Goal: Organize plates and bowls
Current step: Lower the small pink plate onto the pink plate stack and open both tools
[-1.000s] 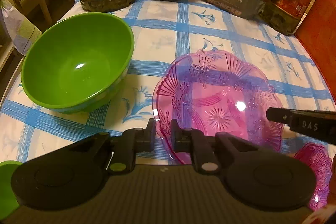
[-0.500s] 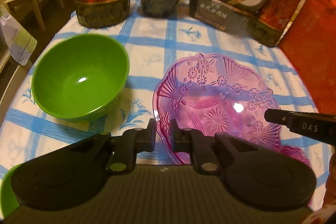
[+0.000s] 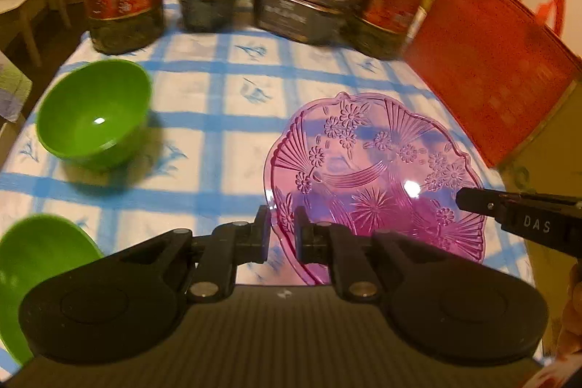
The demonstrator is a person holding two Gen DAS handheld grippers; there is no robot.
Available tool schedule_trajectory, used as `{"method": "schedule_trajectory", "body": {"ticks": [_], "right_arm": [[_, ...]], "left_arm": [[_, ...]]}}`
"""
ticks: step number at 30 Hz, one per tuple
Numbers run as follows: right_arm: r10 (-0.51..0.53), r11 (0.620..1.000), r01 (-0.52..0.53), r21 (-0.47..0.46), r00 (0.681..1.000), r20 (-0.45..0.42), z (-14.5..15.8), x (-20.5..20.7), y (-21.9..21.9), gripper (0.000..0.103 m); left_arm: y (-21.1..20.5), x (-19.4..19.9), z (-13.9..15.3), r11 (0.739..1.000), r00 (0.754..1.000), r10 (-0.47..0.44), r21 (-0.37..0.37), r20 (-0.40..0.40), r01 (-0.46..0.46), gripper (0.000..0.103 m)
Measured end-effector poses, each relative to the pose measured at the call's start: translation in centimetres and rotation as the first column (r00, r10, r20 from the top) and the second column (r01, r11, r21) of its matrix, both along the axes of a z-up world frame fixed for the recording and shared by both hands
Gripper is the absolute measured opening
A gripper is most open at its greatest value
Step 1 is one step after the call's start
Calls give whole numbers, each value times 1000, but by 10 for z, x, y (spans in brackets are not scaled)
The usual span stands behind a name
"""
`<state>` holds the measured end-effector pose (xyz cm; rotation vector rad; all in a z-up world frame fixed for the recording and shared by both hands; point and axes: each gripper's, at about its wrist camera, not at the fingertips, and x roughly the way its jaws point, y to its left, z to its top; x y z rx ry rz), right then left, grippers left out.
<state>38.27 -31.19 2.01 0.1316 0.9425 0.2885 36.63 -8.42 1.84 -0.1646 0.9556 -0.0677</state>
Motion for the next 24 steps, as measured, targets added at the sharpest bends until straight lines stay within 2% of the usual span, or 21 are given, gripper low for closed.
{"method": "schedule_trajectory", "body": {"ticks": [9,24], "right_arm": [[-67,998,66,-10,997,-42,-22,-37,-38,11],[-86,996,87,2,993,-77,-52,-40,-53,12]], "left_arm": [[-41,-22,-17,997,997,-76,9,-24,76,11],[-53,-20,-44,993,992,-111,30,-56,113,11]]}}
